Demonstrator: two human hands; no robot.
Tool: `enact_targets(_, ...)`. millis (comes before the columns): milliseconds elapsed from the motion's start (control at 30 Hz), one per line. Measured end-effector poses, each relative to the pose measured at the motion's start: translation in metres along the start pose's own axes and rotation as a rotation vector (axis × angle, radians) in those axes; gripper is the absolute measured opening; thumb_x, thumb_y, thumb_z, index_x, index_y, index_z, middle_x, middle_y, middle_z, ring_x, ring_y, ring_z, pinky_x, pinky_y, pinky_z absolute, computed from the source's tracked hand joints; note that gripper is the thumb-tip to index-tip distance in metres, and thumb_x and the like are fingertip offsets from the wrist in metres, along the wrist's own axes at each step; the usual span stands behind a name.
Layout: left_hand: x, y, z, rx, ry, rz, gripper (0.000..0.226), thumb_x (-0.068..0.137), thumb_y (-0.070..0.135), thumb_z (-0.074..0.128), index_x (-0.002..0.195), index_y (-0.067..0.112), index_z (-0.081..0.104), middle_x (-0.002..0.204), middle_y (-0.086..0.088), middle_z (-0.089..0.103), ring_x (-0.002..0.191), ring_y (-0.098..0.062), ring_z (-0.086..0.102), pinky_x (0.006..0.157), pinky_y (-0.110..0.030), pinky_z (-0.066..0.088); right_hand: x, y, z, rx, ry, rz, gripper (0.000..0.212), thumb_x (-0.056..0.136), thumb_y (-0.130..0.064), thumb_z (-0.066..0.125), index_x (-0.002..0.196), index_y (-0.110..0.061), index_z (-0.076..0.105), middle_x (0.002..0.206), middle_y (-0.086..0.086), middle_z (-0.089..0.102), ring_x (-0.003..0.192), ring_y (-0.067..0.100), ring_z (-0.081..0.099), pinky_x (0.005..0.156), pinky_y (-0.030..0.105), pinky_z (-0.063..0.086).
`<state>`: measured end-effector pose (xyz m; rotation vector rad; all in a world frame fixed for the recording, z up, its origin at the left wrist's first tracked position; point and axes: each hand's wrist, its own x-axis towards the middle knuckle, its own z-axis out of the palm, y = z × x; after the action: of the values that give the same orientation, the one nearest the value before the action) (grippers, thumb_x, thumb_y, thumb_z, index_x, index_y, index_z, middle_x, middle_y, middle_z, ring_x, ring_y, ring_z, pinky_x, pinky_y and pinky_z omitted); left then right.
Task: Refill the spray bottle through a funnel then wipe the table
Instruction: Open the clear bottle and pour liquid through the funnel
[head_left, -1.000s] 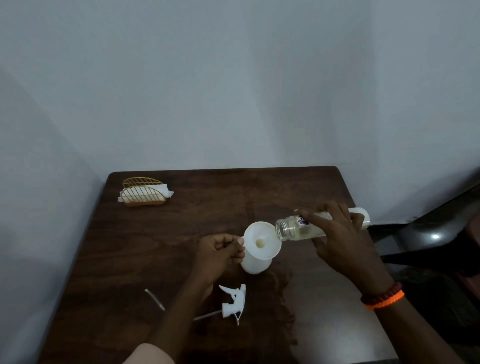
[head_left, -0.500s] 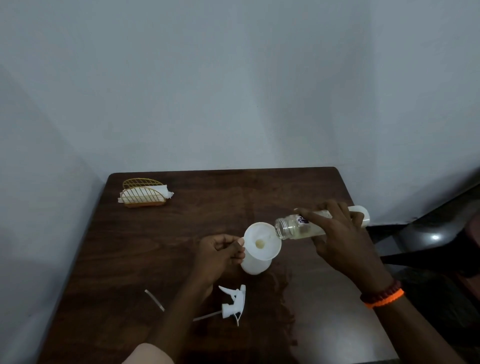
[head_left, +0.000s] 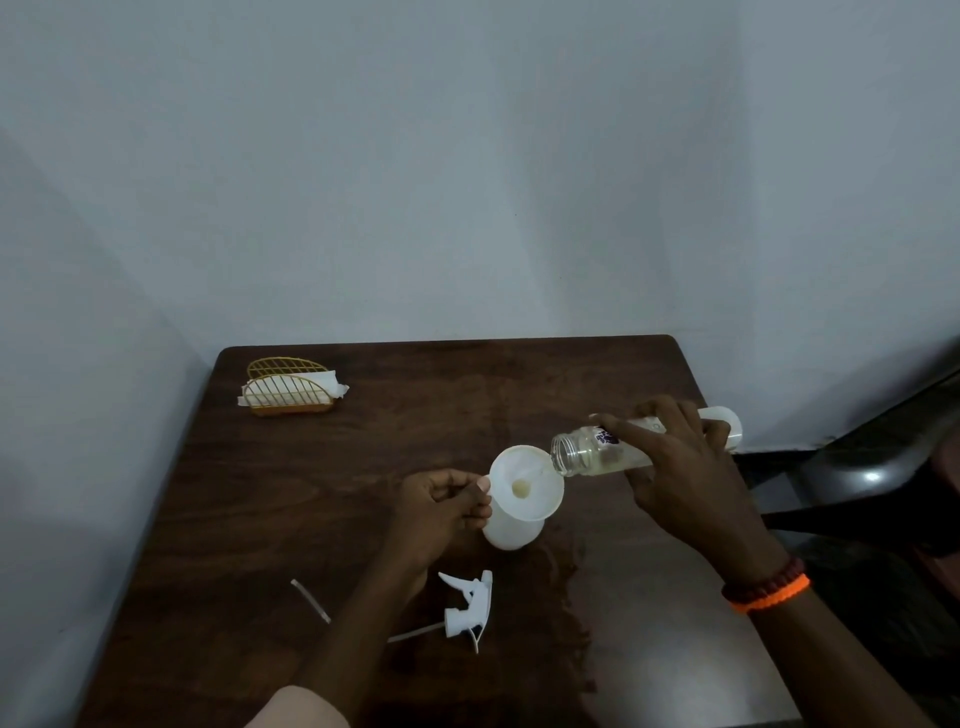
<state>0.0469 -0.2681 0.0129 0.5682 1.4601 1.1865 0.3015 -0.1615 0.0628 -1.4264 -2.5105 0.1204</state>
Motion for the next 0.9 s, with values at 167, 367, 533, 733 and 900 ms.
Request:
enact_targets(167,-0.0001,-0.0004,-0.0003,-0.007,-0.002,-0.003,0.017,0.09,0.012,0.073,0.1,-0.002,0.075,0.09,-0.024,0.076,0.077,-0.023,0.072,0.073,-0.032,0.063,0.0005,0.0001,0.0,-0.006,0.0,-0.002,0.075,0.069,-0.012,0.085,0.133,-0.041,0.06,0.124,0.004,0.054,0.118,0.028,0.049,0.092,0.052,0.038)
enact_targets(367,0.0,-0.0005,0.0003,-0.024,-0.003,-0.008,0.018,0.089,0.013,0.073,0.099,-0.002,0.076,0.09,-0.024,0.076,0.078,-0.024,0.072,0.073,-0.033,0.062,0.0016,-0.0002,-0.0004,-0.005,0.025,-0.012,0.075,0.066,-0.008,0.086,0.131,-0.039,0.063,0.123,0.006,0.056,0.117,0.029,0.049,0.09,0.052,0.037)
enact_targets(533,-0.0002,0.0008,0.0004,-0.02,0.002,-0.004,0.018,0.089,0.012,0.073,0.099,-0.003,0.075,0.09,-0.025,0.075,0.076,-0.024,0.072,0.07,-0.03,0.063,0.0029,0.0003,-0.0007,-0.008,0.036,-0.016,0.075,0.067,-0.01,0.086,0.131,-0.039,0.063,0.123,0.005,0.055,0.117,0.028,0.047,0.09,0.051,0.037)
enact_targets(733,0.0008,0.0012,0.0004,-0.021,0.006,-0.006,0.018,0.089,0.011,0.073,0.099,-0.004,0.075,0.09,-0.026,0.075,0.074,-0.021,0.071,0.068,-0.028,0.062,0.0036,0.0006,-0.0012,-0.008,0.032,-0.01,0.074,0.067,-0.011,0.086,0.131,-0.04,0.063,0.123,0.004,0.055,0.117,0.026,0.045,0.091,0.049,0.035)
enact_targets(900,0.0003,0.0022,0.0006,-0.01,0.004,0.001,0.018,0.09,0.011,0.073,0.099,-0.004,0.075,0.091,-0.027,0.075,0.073,-0.021,0.071,0.066,-0.026,0.062,0.004,0.0,-0.0022,-0.015,0.041,-0.019,0.075,0.065,-0.009,0.087,0.131,-0.039,0.064,0.123,0.006,0.056,0.116,0.029,0.047,0.09,0.051,0.036)
